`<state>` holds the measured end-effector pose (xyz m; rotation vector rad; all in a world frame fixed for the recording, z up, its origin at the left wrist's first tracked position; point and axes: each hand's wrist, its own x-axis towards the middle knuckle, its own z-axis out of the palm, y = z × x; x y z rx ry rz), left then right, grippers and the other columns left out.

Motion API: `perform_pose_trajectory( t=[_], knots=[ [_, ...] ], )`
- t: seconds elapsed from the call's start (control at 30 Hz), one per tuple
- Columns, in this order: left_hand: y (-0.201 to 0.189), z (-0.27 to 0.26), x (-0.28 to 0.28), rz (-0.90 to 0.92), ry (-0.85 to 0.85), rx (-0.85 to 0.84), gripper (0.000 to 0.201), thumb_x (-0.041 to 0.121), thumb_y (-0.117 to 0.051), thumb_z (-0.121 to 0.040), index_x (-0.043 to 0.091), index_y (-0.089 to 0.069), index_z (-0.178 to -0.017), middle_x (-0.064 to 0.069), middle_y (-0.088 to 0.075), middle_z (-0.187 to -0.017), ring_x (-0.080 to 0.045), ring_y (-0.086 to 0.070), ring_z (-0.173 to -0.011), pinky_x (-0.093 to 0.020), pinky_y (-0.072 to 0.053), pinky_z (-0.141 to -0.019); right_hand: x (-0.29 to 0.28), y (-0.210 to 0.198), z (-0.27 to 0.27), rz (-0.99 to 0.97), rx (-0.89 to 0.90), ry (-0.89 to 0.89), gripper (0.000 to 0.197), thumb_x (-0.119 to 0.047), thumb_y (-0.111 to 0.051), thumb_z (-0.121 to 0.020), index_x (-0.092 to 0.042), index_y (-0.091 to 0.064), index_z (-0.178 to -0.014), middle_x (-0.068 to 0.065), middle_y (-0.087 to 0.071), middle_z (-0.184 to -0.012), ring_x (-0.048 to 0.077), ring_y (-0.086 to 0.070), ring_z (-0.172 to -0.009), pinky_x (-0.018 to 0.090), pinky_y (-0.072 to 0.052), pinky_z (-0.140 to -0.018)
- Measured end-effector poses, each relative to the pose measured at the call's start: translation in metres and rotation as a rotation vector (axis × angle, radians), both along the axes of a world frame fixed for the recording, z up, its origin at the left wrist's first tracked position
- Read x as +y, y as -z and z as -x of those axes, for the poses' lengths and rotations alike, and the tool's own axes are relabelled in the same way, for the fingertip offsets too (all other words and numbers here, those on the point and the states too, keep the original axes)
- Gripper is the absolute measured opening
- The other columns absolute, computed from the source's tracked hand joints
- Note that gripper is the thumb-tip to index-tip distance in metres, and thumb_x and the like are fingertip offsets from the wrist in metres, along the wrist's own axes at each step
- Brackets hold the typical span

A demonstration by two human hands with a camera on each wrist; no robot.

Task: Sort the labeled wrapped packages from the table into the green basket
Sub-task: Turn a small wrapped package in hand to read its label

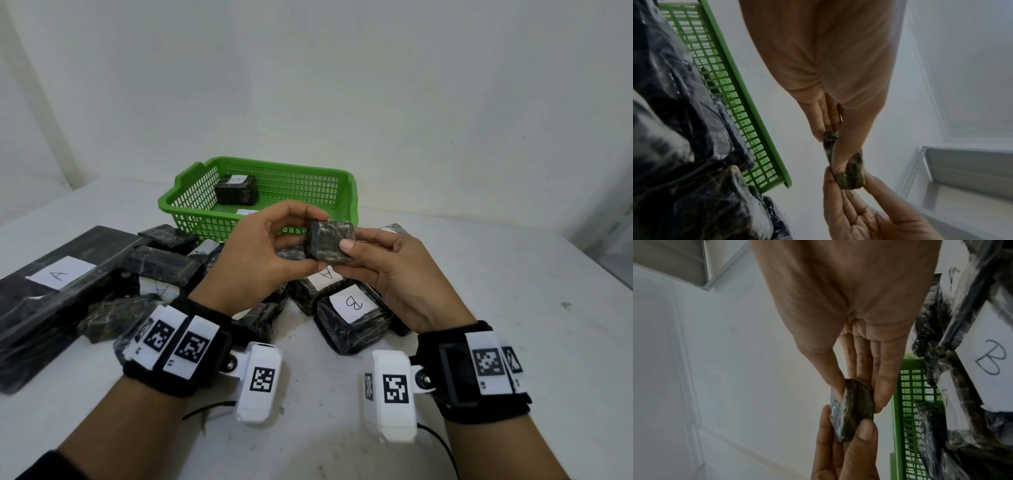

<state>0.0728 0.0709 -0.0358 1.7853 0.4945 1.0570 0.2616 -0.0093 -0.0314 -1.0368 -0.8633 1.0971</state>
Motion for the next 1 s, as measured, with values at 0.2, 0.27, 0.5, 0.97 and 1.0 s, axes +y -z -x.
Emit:
perform_pose_trajectory(
  t=[0.2, 0.27, 0.5, 0.97, 1.0],
  knots=[
    [0.0017, -0.0020, -0.0008, 0.001, 0.014, 0.021, 0.057, -0.010, -0.089, -0.068, 0.015, -0.066, -0.114, -0.006, -0.071, -0.122, -0.023, -0.072, -0.113, -0.045, -0.059, -0.098, -0.0001, 0.0004, 0.0042, -0.025, -0.027, 0.029, 0.042, -0.006, -0.079, -0.083, 0.008, -0.068, -0.121, 0.025, -0.078, -0.108, 0.036, -0.078, -0.097, 0.035, -0.065, -0.084],
    [0.0015, -0.0008, -0.0010, 0.009, 0.038, 0.040, 0.058, -0.006, -0.090, -0.068, 0.015, -0.065, -0.117, -0.005, -0.071, -0.123, -0.022, -0.071, -0.116, -0.045, -0.058, -0.099, -0.0002, 0.0017, 0.0033, -0.050, -0.111, 0.071, 0.035, 0.000, -0.080, -0.083, 0.002, -0.072, -0.117, 0.021, -0.079, -0.106, 0.037, -0.077, -0.102, 0.038, -0.064, -0.088],
    [0.0043, -0.0008, 0.0022, -0.011, 0.027, 0.076, 0.049, -0.003, -0.083, -0.080, 0.014, -0.071, -0.124, -0.007, -0.076, -0.114, -0.024, -0.074, -0.106, -0.049, -0.060, -0.096, -0.0040, -0.0027, -0.0020, -0.126, -0.306, 0.069, 0.052, -0.003, -0.089, -0.069, -0.008, -0.069, -0.117, 0.012, -0.081, -0.100, 0.029, -0.079, -0.094, 0.038, -0.063, -0.087],
    [0.0041, -0.0030, 0.0006, -0.061, 0.040, 0.018, 0.041, -0.003, -0.085, -0.078, 0.007, -0.074, -0.117, -0.009, -0.077, -0.112, -0.029, -0.074, -0.106, -0.053, -0.057, -0.099, 0.0007, 0.0028, 0.0012, -0.035, -0.073, -0.086, 0.043, -0.011, -0.078, -0.073, 0.002, -0.074, -0.114, 0.017, -0.079, -0.110, 0.018, -0.076, -0.096, 0.024, -0.061, -0.086],
    [0.0035, -0.0025, 0.0007, -0.065, 0.022, 0.009, 0.040, -0.002, -0.085, -0.078, 0.006, -0.074, -0.115, -0.009, -0.078, -0.110, -0.029, -0.075, -0.105, -0.054, -0.058, -0.098, 0.0006, 0.0020, 0.0013, -0.029, -0.060, -0.099, 0.045, -0.012, -0.078, -0.073, 0.002, -0.073, -0.115, 0.017, -0.078, -0.112, 0.018, -0.076, -0.097, 0.025, -0.061, -0.088]
  ],
)
